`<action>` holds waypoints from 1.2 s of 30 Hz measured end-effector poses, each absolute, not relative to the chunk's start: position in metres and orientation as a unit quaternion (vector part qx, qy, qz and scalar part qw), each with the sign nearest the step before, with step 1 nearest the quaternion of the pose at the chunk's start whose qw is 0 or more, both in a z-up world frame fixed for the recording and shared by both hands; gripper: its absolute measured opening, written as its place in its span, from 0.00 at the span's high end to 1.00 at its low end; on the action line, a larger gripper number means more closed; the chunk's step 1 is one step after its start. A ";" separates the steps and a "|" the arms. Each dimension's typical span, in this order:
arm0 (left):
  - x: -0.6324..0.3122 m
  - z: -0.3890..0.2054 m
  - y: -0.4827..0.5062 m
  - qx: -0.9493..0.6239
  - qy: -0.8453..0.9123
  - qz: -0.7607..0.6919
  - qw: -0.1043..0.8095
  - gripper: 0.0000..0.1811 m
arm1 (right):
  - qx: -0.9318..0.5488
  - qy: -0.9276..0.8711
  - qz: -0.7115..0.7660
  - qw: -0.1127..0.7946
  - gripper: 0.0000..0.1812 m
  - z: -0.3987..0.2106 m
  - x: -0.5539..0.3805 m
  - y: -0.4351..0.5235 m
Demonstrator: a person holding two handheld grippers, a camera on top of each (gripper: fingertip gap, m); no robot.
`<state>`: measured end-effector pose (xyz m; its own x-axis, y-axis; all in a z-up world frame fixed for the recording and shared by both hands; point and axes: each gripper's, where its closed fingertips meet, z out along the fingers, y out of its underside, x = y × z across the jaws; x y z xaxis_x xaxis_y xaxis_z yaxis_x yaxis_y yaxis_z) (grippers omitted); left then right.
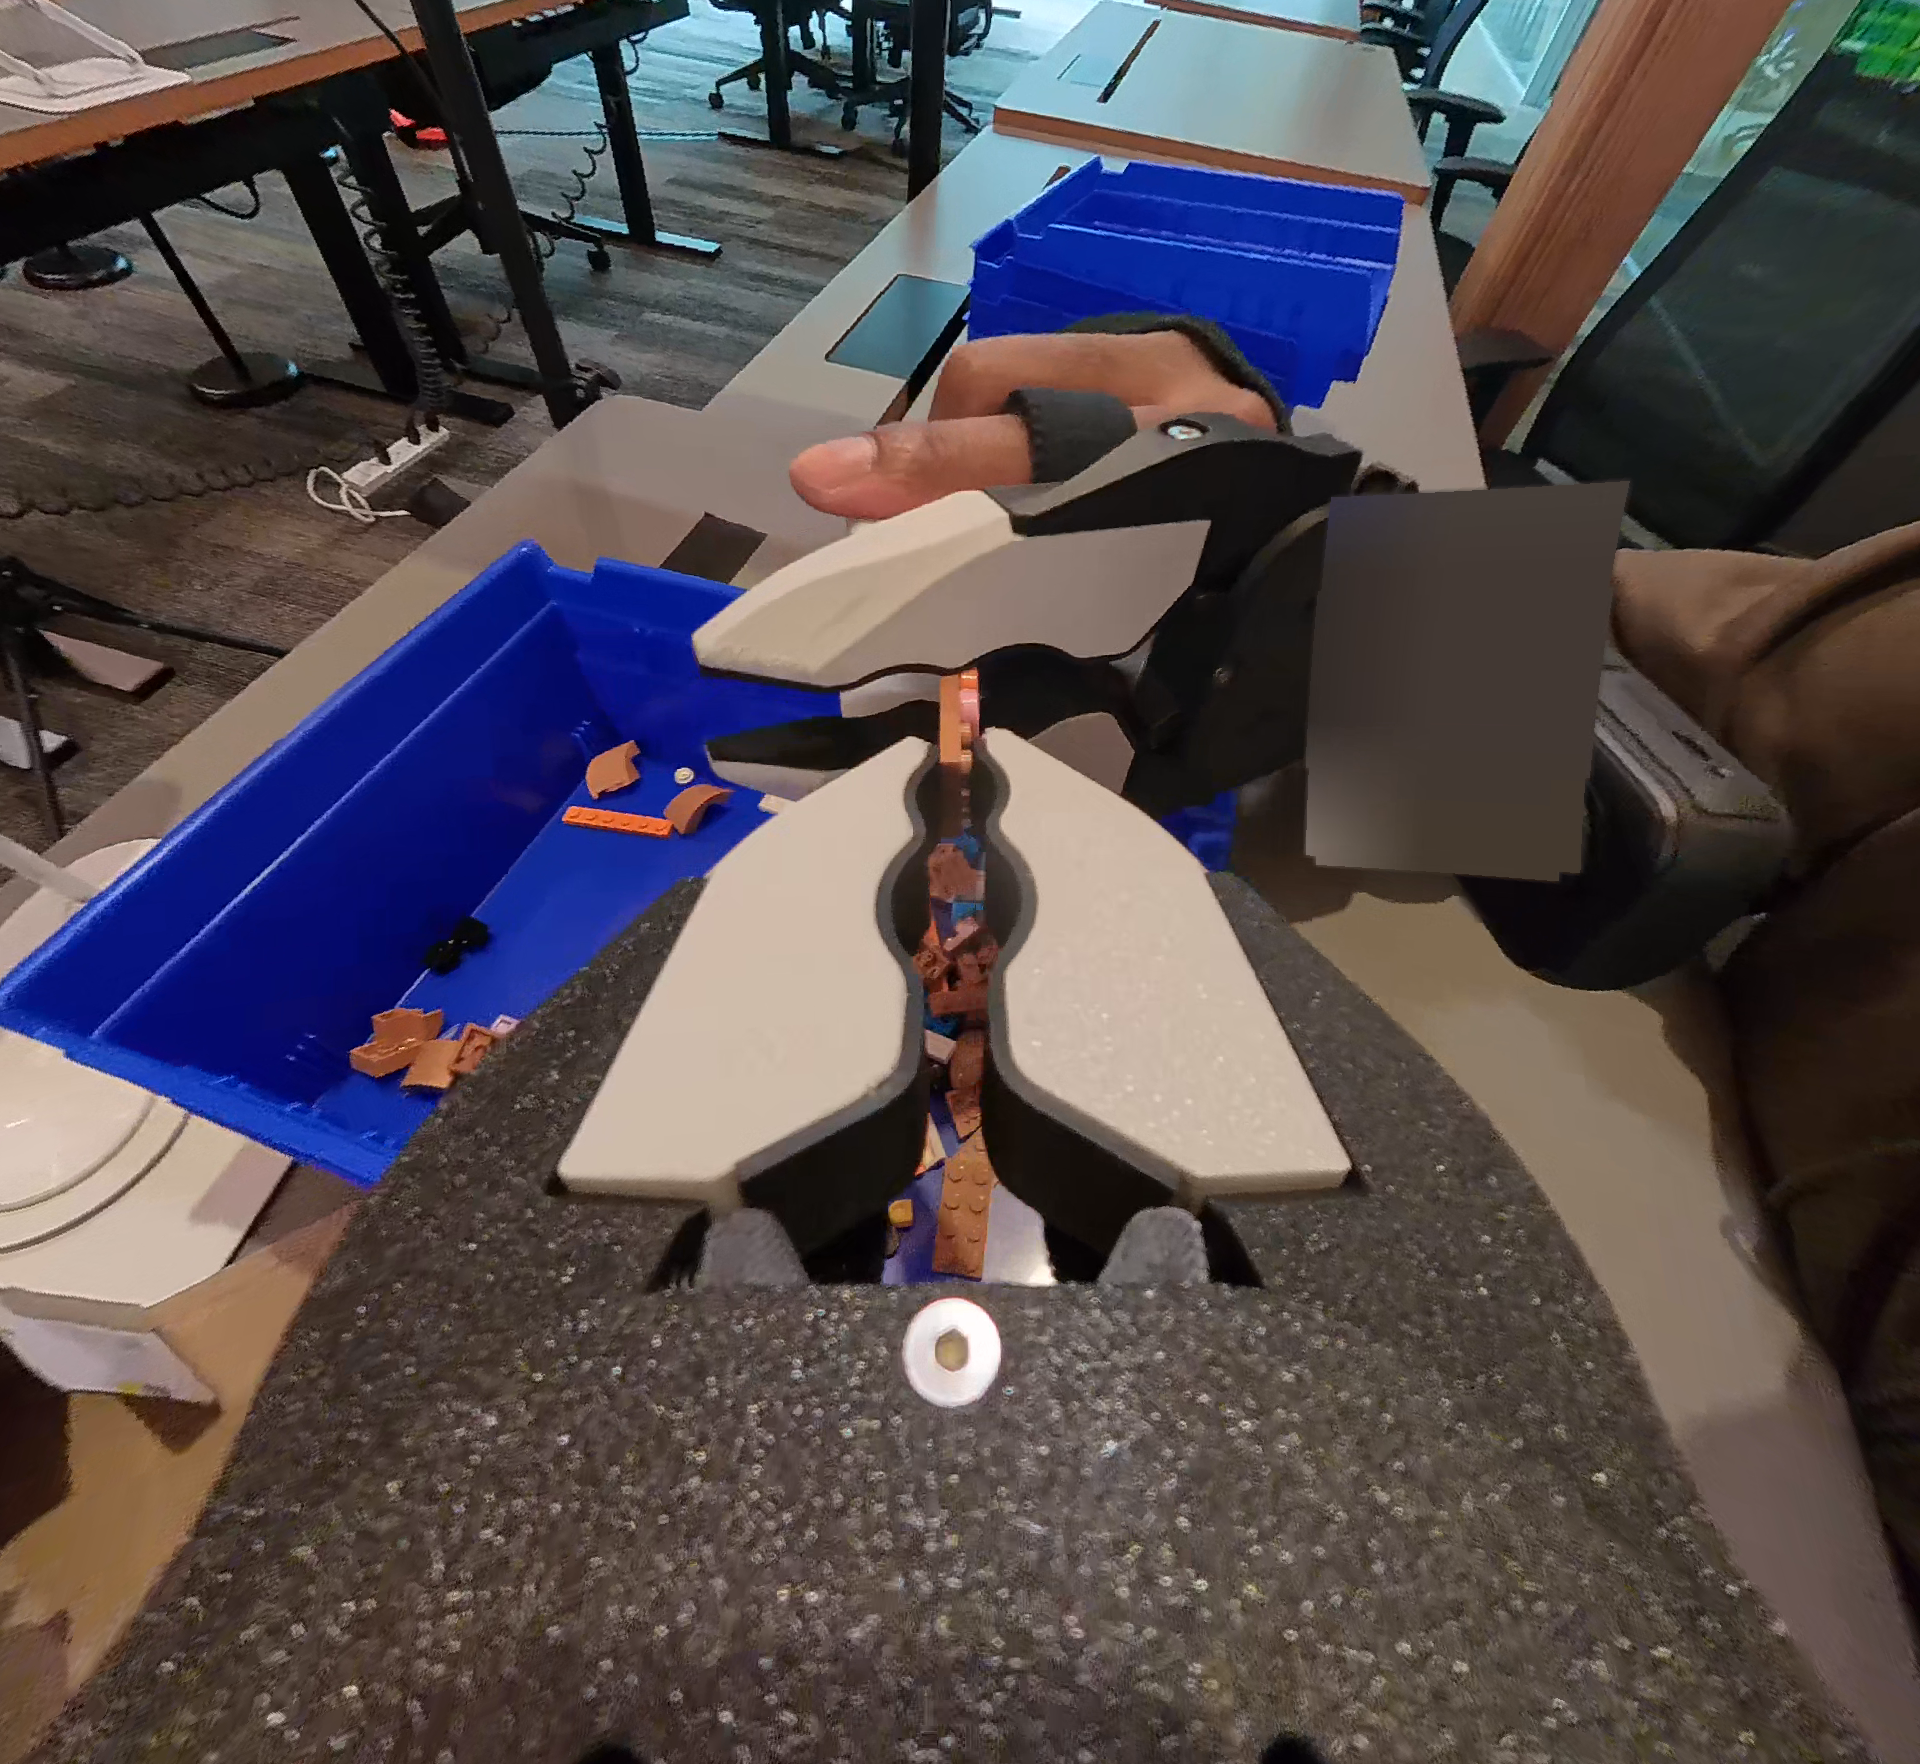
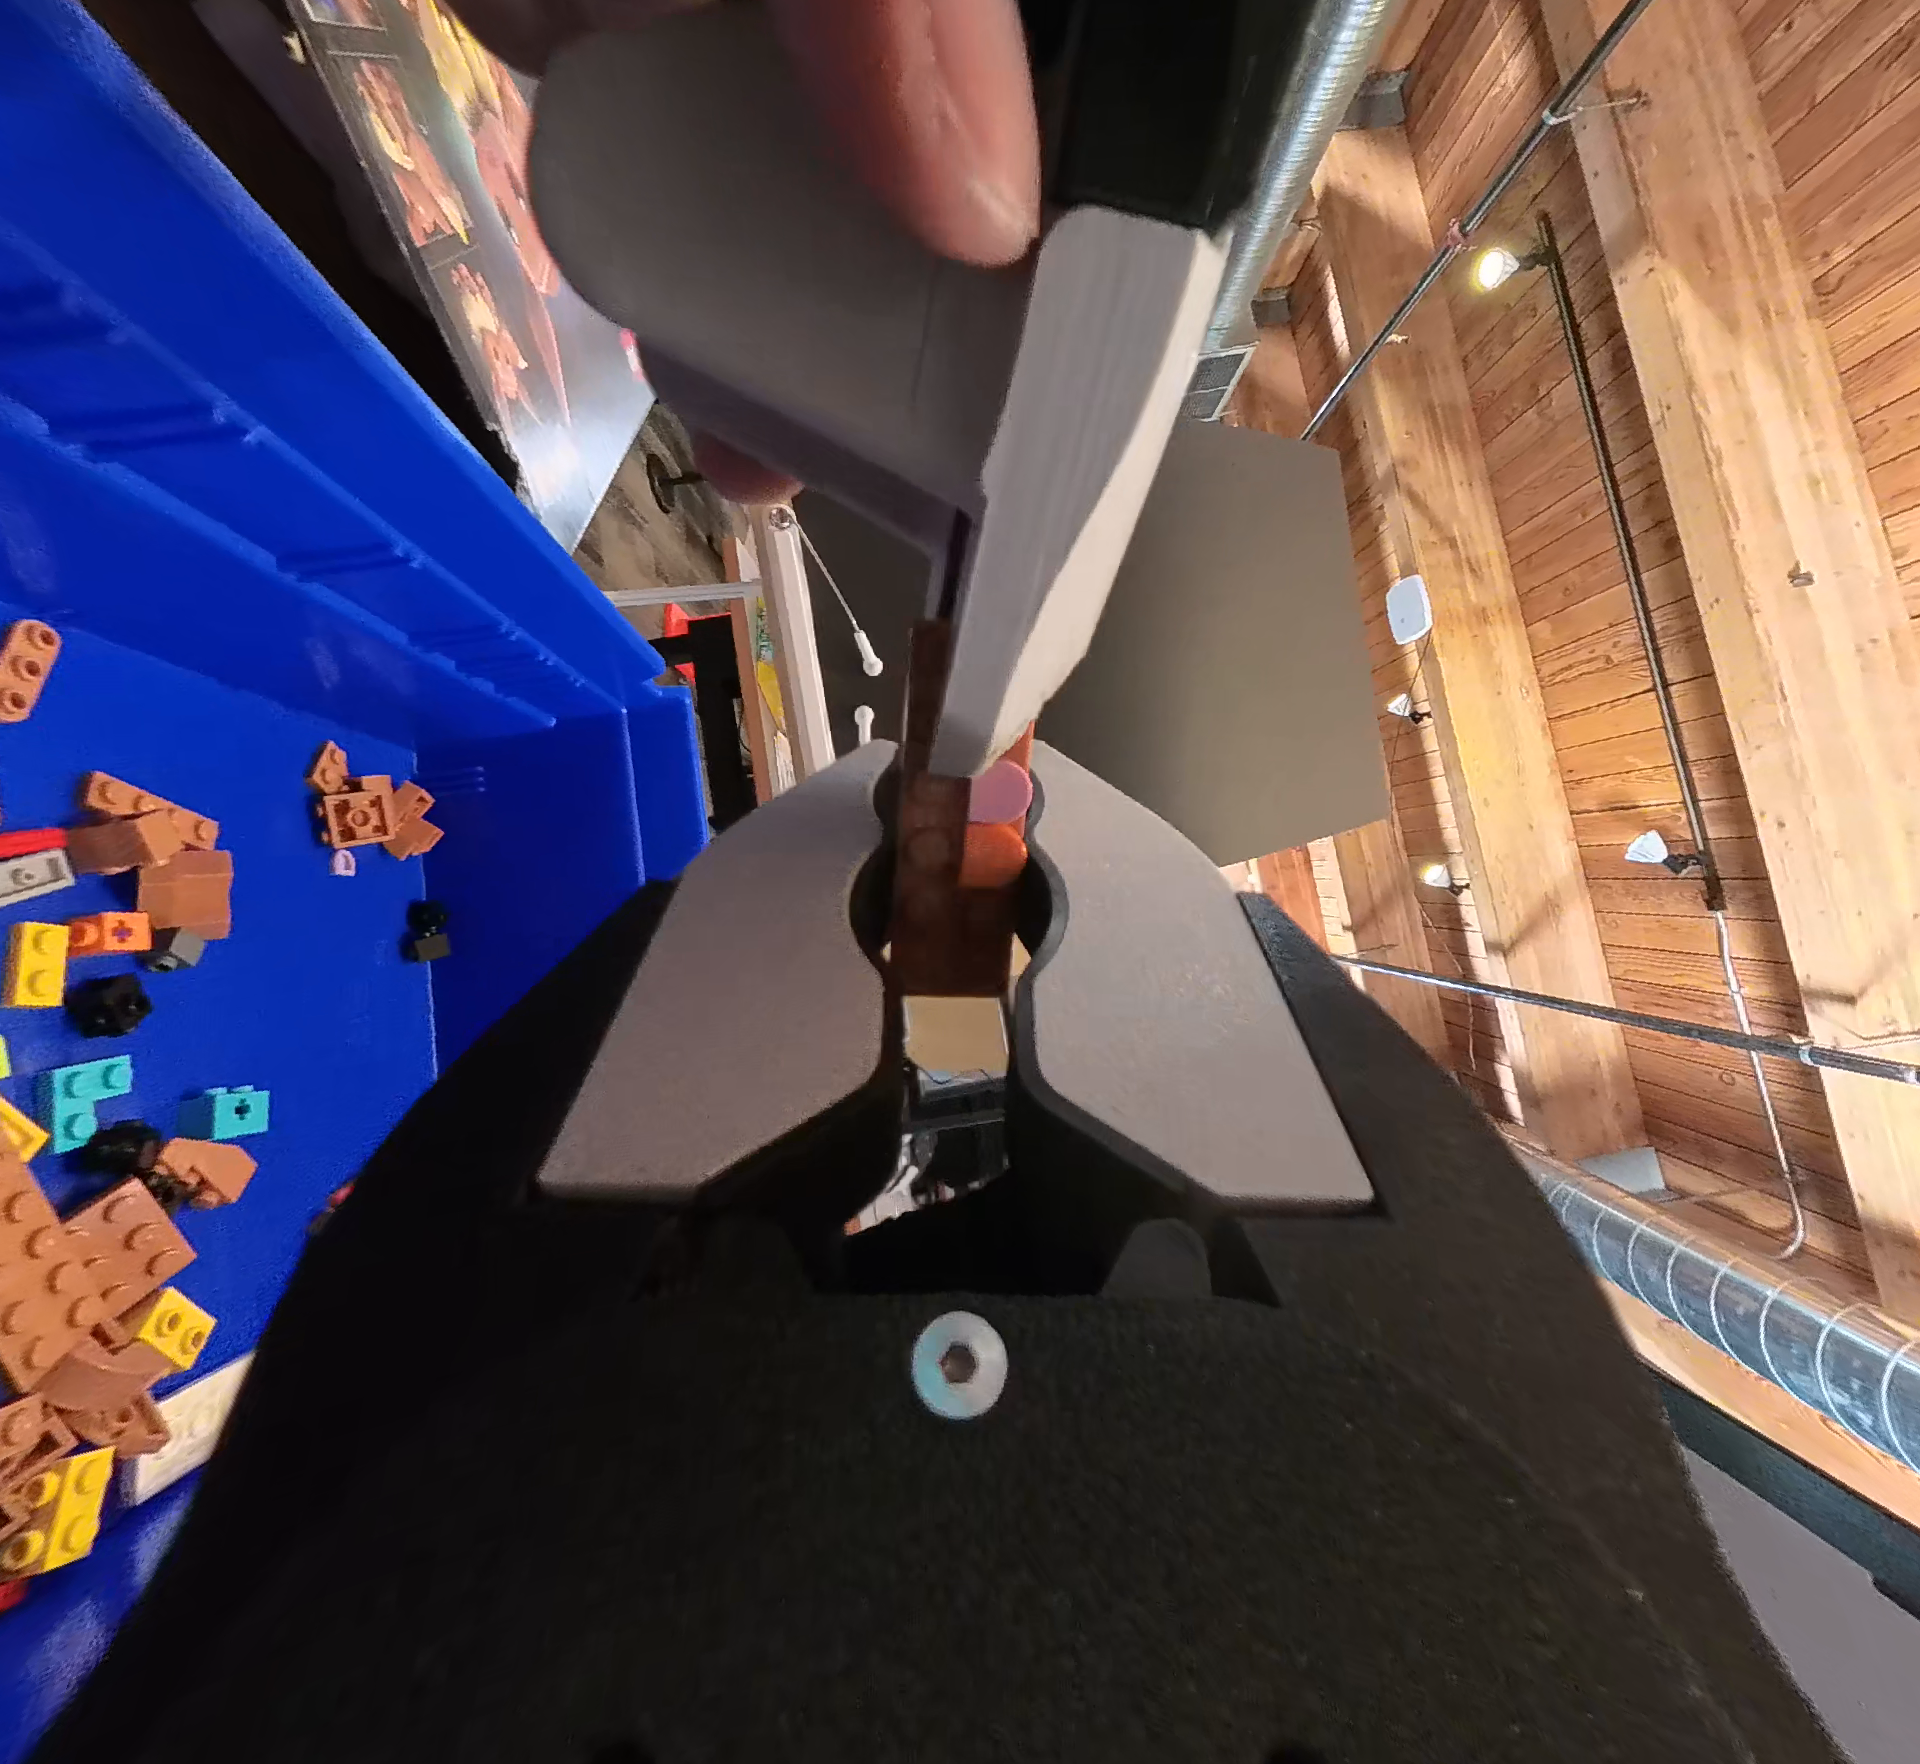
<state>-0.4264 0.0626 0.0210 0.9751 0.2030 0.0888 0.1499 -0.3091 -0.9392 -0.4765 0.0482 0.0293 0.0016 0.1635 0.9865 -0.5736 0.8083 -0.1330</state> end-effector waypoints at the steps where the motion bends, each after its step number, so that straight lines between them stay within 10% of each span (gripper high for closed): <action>1: -0.426 0.022 0.063 -0.805 -0.112 0.015 0.582 0.98 | 0.155 -0.653 0.267 0.692 0.91 0.030 -0.476 0.048; 36: -0.430 0.008 0.063 -0.741 -0.036 -0.158 0.651 0.97 | 0.229 -0.581 0.168 0.763 0.92 0.024 -0.477 0.050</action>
<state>-0.4300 0.0627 0.0077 0.9472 -0.1532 0.2816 0.2595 -0.1496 -0.9541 -0.4770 0.0495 0.0237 0.2687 -0.0089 0.9632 -0.5228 0.8385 0.1536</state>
